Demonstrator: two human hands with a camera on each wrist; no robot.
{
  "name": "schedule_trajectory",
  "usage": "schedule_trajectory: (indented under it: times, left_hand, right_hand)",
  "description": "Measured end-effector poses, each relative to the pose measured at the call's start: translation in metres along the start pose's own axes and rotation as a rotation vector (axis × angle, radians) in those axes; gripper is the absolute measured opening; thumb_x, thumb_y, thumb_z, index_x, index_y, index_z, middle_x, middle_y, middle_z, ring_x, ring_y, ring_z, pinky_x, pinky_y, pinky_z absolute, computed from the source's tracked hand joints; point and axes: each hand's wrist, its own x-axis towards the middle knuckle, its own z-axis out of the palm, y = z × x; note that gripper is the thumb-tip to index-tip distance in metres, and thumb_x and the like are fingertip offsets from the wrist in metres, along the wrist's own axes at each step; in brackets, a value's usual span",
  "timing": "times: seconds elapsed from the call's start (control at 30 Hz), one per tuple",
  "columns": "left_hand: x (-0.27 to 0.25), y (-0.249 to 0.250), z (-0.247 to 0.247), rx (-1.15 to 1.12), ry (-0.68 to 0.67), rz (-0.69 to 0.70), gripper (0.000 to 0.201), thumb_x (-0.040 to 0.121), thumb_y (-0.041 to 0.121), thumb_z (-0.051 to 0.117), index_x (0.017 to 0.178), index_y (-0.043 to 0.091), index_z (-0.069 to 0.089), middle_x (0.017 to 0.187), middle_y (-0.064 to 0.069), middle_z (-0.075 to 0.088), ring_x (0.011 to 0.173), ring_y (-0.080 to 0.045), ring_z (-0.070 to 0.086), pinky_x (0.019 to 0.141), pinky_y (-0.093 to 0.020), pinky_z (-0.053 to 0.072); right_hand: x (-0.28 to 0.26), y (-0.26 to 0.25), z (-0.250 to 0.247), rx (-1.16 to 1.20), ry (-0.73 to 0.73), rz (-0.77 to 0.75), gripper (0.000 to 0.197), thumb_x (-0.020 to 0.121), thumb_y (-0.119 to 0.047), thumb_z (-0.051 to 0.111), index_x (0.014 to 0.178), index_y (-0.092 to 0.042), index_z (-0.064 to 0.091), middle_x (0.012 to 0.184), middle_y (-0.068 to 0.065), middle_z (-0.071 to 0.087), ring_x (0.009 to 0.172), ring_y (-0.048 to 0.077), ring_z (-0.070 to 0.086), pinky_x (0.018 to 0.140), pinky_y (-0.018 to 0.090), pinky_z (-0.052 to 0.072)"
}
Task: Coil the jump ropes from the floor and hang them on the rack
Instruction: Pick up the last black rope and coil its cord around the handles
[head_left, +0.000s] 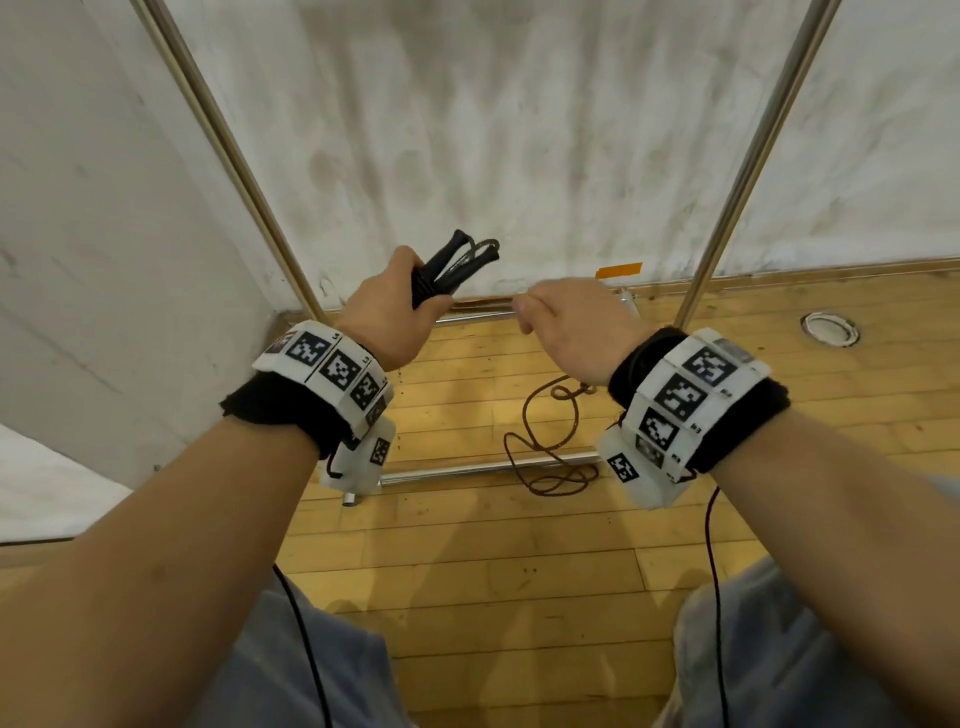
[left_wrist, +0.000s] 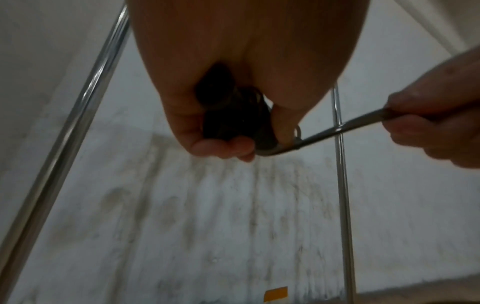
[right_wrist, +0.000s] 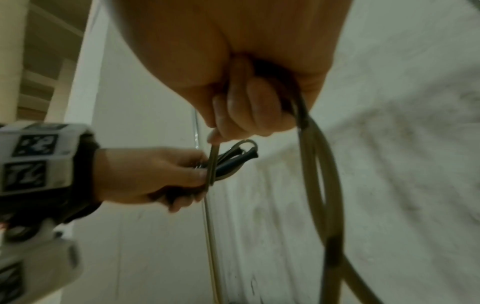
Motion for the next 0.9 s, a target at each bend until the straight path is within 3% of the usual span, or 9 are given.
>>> schedule_trajectory:
  times: [0.07, 0.17, 0.23, 0.4, 0.5, 0.6, 0.7, 0.83, 0.9]
  left_hand:
    - [-0.002, 0.004, 0.005, 0.053, -0.120, 0.029, 0.034, 0.093, 0.041, 0.054, 0.115, 0.018, 0.042, 0.083, 0.006, 0.053, 0.068, -0.010, 0.055, 0.053, -0.025, 0.041]
    - [-0.007, 0.013, 0.016, 0.145, -0.252, 0.055, 0.032, 0.092, 0.039, 0.057, 0.115, 0.019, 0.046, 0.079, 0.009, 0.050, 0.069, -0.008, 0.051, 0.057, -0.027, 0.041]
    - [-0.009, 0.017, 0.020, 0.160, -0.298, 0.078, 0.028, 0.091, 0.037, 0.059, 0.110, 0.023, 0.045, 0.083, 0.008, 0.051, 0.070, -0.008, 0.051, 0.060, -0.028, 0.040]
    - [-0.018, 0.027, 0.026, 0.266, -0.368, 0.159, 0.022, 0.090, 0.034, 0.058, 0.106, 0.027, 0.045, 0.091, 0.007, 0.056, 0.076, -0.013, 0.052, 0.060, -0.027, 0.036]
    - [-0.028, 0.034, 0.030, 0.313, -0.295, 0.270, 0.029, 0.086, 0.044, 0.059, 0.110, 0.030, 0.050, 0.081, 0.013, 0.054, 0.071, -0.012, 0.053, 0.053, -0.025, 0.035]
    - [-0.036, 0.044, 0.029, 0.297, -0.210, 0.359, 0.031, 0.081, 0.060, 0.058, 0.091, 0.032, 0.049, 0.068, 0.014, 0.051, 0.062, -0.010, 0.052, 0.049, -0.024, 0.037]
    - [-0.042, 0.050, 0.024, 0.225, -0.204, 0.405, 0.026, 0.084, 0.057, 0.055, 0.087, 0.031, 0.049, 0.065, 0.011, 0.054, 0.060, -0.012, 0.055, 0.051, -0.027, 0.044]
    - [-0.047, 0.054, 0.005, -0.021, -0.162, 0.444, 0.022, 0.085, 0.044, 0.059, 0.093, 0.024, 0.059, 0.069, 0.009, 0.060, 0.063, -0.011, 0.058, 0.055, -0.028, 0.047]
    - [-0.047, 0.057, -0.004, -0.160, -0.122, 0.408, 0.023, 0.082, 0.045, 0.058, 0.093, 0.025, 0.058, 0.068, 0.009, 0.059, 0.060, -0.006, 0.058, 0.053, -0.023, 0.046]
  right_hand:
    - [0.000, 0.005, -0.008, 0.006, 0.020, 0.042, 0.044, 0.102, -0.030, 0.029, 0.088, -0.001, 0.059, 0.081, 0.010, 0.057, 0.072, 0.021, 0.050, 0.060, 0.029, 0.032]
    - [0.001, 0.007, -0.008, 0.097, 0.012, 0.114, 0.042, 0.101, -0.032, 0.032, 0.070, -0.012, 0.051, 0.060, -0.001, 0.045, 0.053, 0.013, 0.040, 0.050, 0.023, 0.029]
    - [0.003, 0.005, -0.005, 0.231, 0.033, 0.162, 0.042, 0.100, -0.033, 0.035, 0.064, -0.016, 0.049, 0.057, -0.003, 0.042, 0.047, 0.011, 0.036, 0.045, 0.019, 0.030]
    - [0.004, 0.004, -0.004, 0.469, -0.029, 0.138, 0.038, 0.097, -0.036, 0.043, 0.068, -0.016, 0.057, 0.055, -0.001, 0.039, 0.046, 0.014, 0.038, 0.053, 0.028, 0.037]
    - [0.007, 0.007, -0.007, 0.368, 0.078, 0.110, 0.036, 0.097, -0.033, 0.044, 0.068, -0.019, 0.060, 0.051, -0.004, 0.037, 0.038, 0.005, 0.035, 0.048, 0.019, 0.032]
    - [0.012, 0.015, -0.011, 0.223, 0.214, 0.109, 0.036, 0.097, -0.031, 0.044, 0.073, -0.013, 0.063, 0.049, -0.007, 0.038, 0.039, 0.004, 0.039, 0.043, 0.011, 0.031]
    - [0.014, 0.022, -0.011, 0.164, 0.184, 0.112, 0.035, 0.096, -0.033, 0.046, 0.075, -0.012, 0.064, 0.050, -0.006, 0.039, 0.045, 0.008, 0.037, 0.046, 0.016, 0.028]
    - [0.015, 0.034, -0.018, 0.338, 0.104, 0.137, 0.042, 0.093, -0.039, 0.053, 0.053, -0.027, 0.063, 0.046, -0.010, 0.045, 0.046, 0.005, 0.042, 0.054, 0.024, 0.031]
    - [0.013, 0.035, -0.016, 0.509, 0.047, 0.135, 0.031, 0.092, -0.031, 0.055, 0.065, -0.021, 0.066, 0.052, -0.006, 0.052, 0.050, 0.011, 0.046, 0.053, 0.022, 0.038]
